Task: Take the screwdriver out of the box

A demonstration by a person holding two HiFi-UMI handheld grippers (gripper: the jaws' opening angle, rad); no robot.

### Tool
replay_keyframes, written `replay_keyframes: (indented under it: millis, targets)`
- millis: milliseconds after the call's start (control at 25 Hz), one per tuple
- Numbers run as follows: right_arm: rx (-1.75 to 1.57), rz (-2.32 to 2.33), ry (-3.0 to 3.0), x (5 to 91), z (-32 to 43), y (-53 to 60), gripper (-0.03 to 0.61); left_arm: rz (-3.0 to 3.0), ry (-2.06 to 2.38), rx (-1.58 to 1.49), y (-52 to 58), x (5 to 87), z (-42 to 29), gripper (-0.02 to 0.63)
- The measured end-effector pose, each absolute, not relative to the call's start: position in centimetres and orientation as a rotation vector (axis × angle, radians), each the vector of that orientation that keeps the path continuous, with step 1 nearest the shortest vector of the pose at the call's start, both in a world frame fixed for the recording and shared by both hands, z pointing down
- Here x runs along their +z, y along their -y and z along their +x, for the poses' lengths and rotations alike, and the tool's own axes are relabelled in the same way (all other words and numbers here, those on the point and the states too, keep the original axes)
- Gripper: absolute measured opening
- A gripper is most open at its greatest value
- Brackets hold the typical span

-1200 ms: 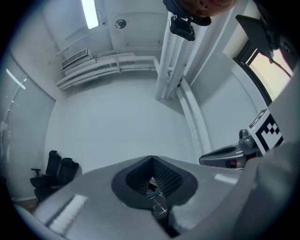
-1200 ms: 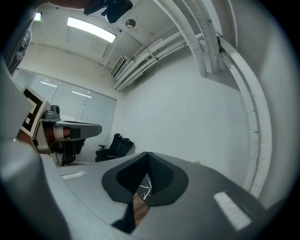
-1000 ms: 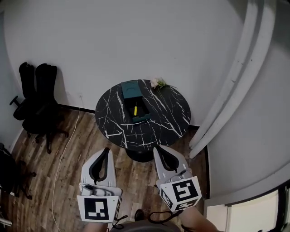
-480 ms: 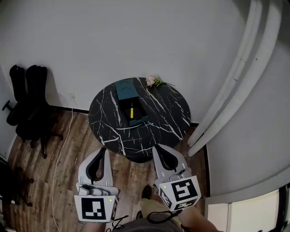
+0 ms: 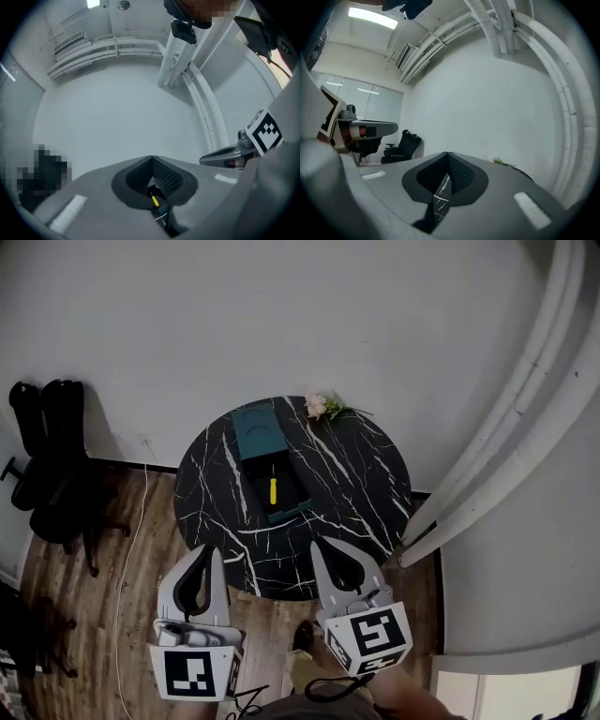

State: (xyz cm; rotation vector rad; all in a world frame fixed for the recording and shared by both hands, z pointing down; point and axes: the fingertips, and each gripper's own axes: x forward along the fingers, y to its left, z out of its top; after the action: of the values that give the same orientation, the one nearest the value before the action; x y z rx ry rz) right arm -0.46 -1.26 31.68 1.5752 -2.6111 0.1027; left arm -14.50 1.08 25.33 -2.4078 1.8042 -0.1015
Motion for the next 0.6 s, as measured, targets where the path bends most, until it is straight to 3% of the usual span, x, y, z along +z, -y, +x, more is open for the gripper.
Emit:
replay_keyframes:
  millis: [600]
  targets:
    - [0.091,1.549,2.715,29.3,0.2,15.4,0.028,-2.325,-1.754,-0.145,11.9,21.7,-11.8,0.001]
